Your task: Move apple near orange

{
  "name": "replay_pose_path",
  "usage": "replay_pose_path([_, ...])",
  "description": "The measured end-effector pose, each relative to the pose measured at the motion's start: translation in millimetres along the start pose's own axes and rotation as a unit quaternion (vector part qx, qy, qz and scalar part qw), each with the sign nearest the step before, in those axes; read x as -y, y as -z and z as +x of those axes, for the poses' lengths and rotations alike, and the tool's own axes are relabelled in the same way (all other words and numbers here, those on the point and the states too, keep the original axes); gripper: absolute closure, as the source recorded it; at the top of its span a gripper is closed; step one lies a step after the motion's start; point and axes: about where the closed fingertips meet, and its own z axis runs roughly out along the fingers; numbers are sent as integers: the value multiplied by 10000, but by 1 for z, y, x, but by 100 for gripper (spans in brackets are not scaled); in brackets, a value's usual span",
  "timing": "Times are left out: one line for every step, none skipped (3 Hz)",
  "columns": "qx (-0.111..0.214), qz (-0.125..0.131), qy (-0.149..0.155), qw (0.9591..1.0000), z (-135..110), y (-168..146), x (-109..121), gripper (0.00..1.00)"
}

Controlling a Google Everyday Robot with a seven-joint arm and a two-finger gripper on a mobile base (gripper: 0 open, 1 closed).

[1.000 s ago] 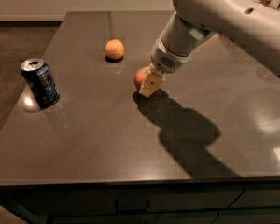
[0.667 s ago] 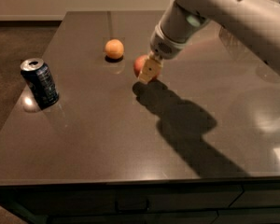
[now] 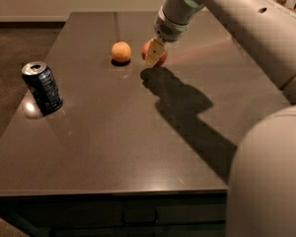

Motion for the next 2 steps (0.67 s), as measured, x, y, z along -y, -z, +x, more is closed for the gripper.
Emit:
replay_pose_path([-58, 85, -139, 9999, -11, -17, 20, 100])
replay_pose_path([-155, 101, -299, 9994, -13, -38, 33, 74])
